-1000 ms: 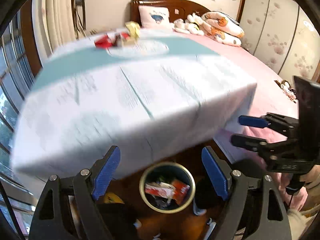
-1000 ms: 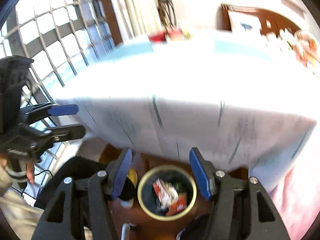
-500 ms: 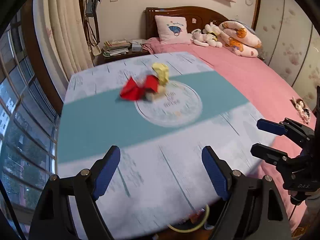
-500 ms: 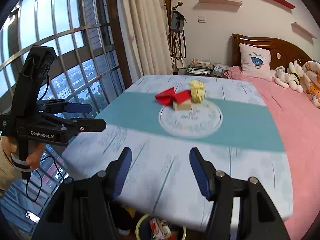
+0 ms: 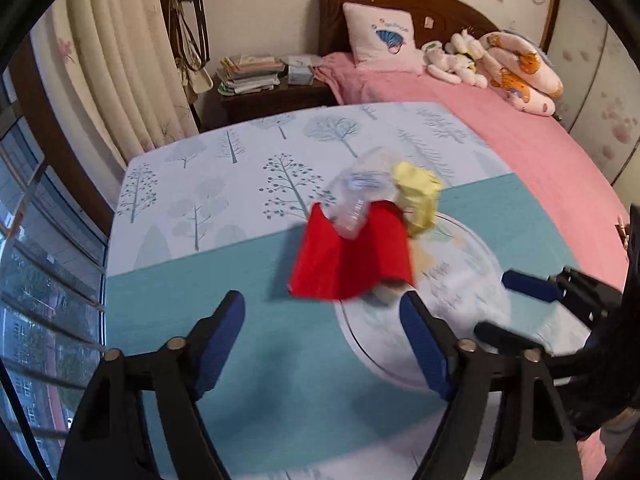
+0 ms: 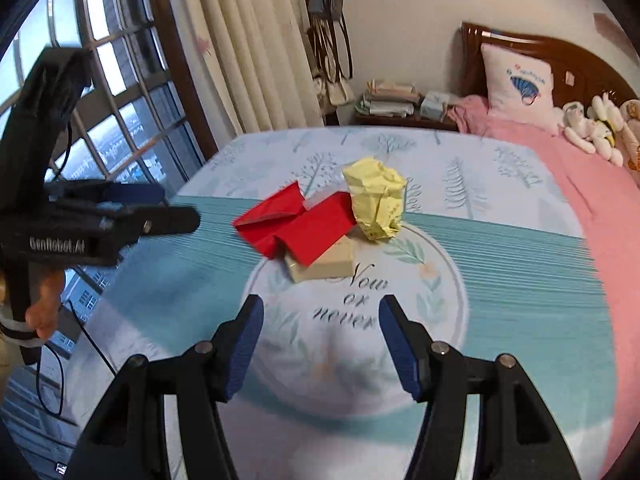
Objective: Collect trash
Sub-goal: 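Grasp the red paper with the left tool while the right tool grasps the beige block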
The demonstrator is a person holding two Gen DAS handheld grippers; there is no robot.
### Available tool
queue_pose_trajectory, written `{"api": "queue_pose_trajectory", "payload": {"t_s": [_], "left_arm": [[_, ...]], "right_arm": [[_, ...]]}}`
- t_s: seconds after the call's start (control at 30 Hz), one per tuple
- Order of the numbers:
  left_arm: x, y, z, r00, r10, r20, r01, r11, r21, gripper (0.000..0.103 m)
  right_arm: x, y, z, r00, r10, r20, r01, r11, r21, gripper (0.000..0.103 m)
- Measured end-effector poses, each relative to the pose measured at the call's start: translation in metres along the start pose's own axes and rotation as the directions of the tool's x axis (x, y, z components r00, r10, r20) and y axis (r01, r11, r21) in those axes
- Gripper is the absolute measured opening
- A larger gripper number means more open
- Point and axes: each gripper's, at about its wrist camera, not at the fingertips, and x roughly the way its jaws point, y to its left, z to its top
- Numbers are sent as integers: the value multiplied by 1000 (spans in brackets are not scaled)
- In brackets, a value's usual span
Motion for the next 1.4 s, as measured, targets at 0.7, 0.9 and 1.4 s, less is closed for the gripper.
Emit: {"api": "queue_pose_trajectory", "payload": {"t_s": [0.7, 0.9, 1.4], "left_arm": [[120, 20, 33, 990, -105, -95, 98, 992, -75, 32], [110, 26, 30, 997, -50, -63, 43, 993, -112, 12], [62, 42, -4, 996, -58, -62, 47, 985, -167, 9]], "right_arm": [[90, 8, 26, 999, 22, -42, -24, 999, -38, 60], [95, 17, 26, 998, -32, -53, 28, 996, -80, 63], [104, 25, 34, 995, -86, -52, 83, 995, -61, 61]]}}
